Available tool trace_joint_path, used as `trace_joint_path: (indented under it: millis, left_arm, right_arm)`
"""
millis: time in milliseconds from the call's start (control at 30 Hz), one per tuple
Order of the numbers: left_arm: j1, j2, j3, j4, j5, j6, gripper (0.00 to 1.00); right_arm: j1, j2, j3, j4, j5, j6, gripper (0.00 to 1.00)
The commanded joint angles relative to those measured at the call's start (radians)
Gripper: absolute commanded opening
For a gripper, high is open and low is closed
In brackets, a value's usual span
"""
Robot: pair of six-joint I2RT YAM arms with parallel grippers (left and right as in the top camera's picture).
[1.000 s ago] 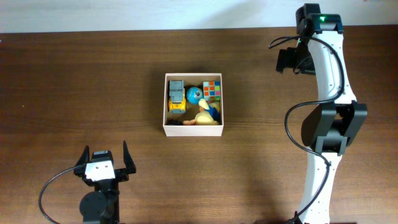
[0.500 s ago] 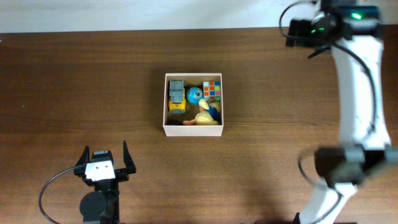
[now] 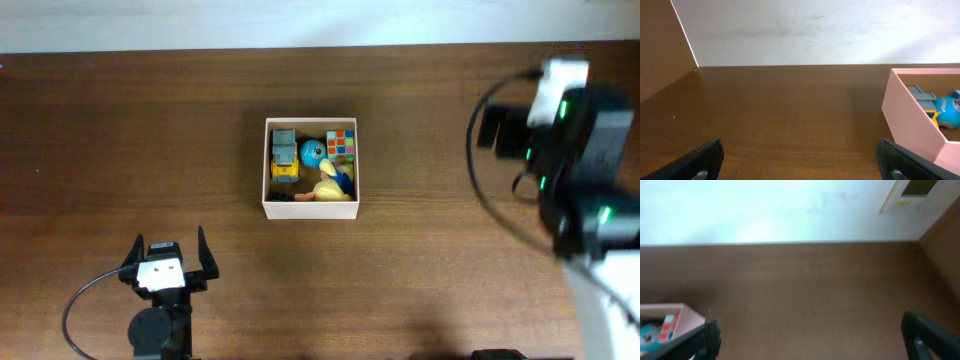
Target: Pack container
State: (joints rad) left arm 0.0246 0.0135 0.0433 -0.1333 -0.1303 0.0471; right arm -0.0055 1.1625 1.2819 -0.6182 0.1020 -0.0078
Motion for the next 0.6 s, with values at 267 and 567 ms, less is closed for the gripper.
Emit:
trace_joint_path:
  millis: [267,567]
  left_arm:
    - [-0.004,-0.008,-0.007,0.002,0.011,-0.01,0.99]
    - [-0.004,-0.008,-0.007,0.002,0.01,-0.01,0.99]
  right_arm:
    - [0.006,-0.583,-0.782,0.442,-0.136,-0.015,0.99]
    - [0.007,-0.849,-1.083,0.559,-0.195,-0.059,0.99]
